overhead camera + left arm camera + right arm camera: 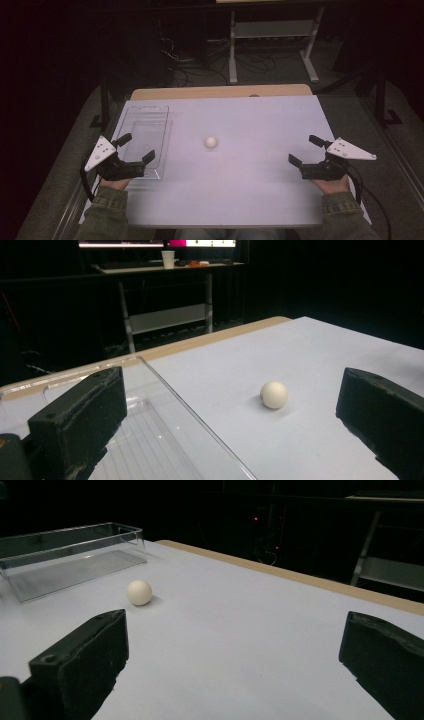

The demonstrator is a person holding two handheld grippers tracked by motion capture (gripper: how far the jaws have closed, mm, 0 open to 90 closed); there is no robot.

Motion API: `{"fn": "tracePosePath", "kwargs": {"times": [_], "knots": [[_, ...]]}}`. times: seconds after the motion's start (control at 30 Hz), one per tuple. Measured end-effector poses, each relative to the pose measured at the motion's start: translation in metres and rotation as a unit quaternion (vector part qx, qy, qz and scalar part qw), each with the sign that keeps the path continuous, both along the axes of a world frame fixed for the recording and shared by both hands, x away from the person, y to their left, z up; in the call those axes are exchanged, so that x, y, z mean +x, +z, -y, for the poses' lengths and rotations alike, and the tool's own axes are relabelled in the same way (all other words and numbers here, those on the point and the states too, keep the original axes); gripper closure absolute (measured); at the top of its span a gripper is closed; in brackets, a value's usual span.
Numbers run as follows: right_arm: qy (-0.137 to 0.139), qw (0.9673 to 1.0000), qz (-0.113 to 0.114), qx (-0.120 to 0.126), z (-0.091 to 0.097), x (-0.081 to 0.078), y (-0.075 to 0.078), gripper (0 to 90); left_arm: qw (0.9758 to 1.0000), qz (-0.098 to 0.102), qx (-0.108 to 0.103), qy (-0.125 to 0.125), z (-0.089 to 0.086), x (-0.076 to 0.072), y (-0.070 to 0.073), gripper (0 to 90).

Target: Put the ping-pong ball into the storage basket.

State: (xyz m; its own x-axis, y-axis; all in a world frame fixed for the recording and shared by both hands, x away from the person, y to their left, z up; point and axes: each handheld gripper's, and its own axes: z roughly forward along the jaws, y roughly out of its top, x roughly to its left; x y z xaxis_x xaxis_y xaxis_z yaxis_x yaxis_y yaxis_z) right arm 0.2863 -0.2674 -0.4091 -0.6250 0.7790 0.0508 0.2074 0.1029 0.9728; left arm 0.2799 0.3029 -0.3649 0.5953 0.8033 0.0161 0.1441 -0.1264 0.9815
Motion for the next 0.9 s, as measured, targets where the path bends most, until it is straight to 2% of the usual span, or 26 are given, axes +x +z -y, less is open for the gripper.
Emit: {"fn": "tracePosePath", "kwargs": {"times": [0.27, 0.4, 0.6, 0.9], "knots": [[0.004, 1.0, -0.001, 0.002, -0.001, 0.0, 0.0, 0.0, 0.9997, -0.01, 0.01, -0.019, 0.006, 0.006, 0.012, 0.0], [0.007, 0.9999, -0.003, 0.009, 0.0, 0.0, 0.0, 0.0, 0.9991, -0.024, 0.018, -0.031, 0.01, 0.01, 0.016, 0.0], [0.007, 0.9999, -0.005, 0.006, -0.001, 0.0, 0.0, 0.0, 0.9977, -0.039, 0.032, -0.045, 0.016, 0.017, 0.02, 0.0], [0.01, 0.9999, -0.007, 0.002, -0.001, 0.001, -0.001, 0.0, 0.9969, -0.047, 0.048, -0.04, 0.019, 0.027, 0.026, 0.0]]}}
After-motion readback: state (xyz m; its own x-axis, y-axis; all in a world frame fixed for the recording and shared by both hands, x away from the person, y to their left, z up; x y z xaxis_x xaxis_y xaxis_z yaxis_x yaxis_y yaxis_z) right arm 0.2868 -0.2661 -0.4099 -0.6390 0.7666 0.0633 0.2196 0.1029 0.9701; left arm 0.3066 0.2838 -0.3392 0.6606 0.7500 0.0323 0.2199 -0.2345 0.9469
